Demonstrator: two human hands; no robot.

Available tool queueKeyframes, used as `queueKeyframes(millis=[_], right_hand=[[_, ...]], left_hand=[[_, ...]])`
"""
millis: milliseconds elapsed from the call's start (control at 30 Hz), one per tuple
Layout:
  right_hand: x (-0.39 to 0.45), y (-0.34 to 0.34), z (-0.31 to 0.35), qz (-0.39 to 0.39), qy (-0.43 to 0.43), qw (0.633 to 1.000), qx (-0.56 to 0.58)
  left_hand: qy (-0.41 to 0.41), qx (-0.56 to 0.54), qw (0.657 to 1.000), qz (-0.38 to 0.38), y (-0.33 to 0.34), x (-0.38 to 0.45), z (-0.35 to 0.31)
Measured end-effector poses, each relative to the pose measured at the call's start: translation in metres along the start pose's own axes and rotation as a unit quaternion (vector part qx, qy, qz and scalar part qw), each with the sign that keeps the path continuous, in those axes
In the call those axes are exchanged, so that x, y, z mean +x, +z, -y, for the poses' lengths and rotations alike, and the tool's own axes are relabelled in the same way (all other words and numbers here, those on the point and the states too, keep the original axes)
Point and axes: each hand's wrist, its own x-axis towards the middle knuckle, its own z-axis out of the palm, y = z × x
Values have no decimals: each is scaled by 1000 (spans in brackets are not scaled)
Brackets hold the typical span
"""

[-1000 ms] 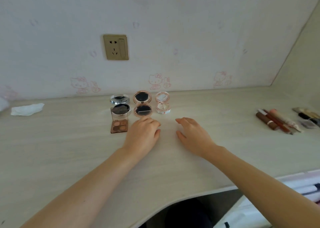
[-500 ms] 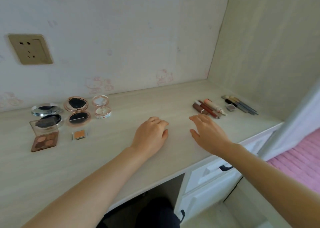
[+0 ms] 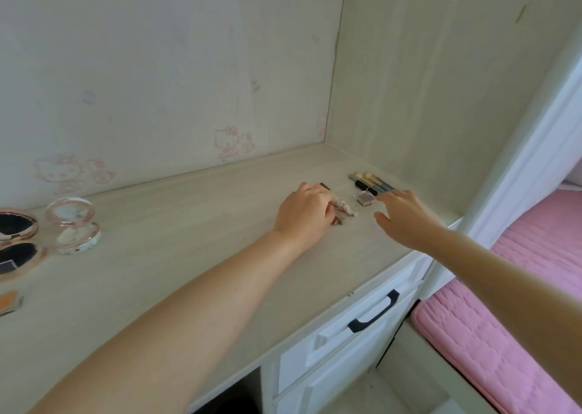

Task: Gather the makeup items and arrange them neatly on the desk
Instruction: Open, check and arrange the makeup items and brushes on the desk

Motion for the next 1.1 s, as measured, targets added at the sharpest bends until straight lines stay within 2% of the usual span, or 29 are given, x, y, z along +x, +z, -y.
queueKeyframes(millis=[133, 267, 467, 667, 767, 1100], right_hand=[[24, 5, -16, 21, 23, 1000, -3], [43, 15, -21, 6, 46, 999, 1], [54, 25, -13, 3, 70, 997, 28], [60, 32, -10, -3, 101, 994, 44], [62, 35, -9, -18, 113, 991, 63], [46, 31, -5, -91, 102, 958, 254]], left_hand=[[-24, -12, 999, 27, 23, 39, -7], [-65, -26, 996, 52, 40, 69, -13], [-94, 22, 985, 144, 63, 100, -11], [-101, 51, 973, 202, 75, 115, -10], [-110, 41, 971, 210, 79, 116, -8], [-105, -42, 978, 173, 66, 102, -12]])
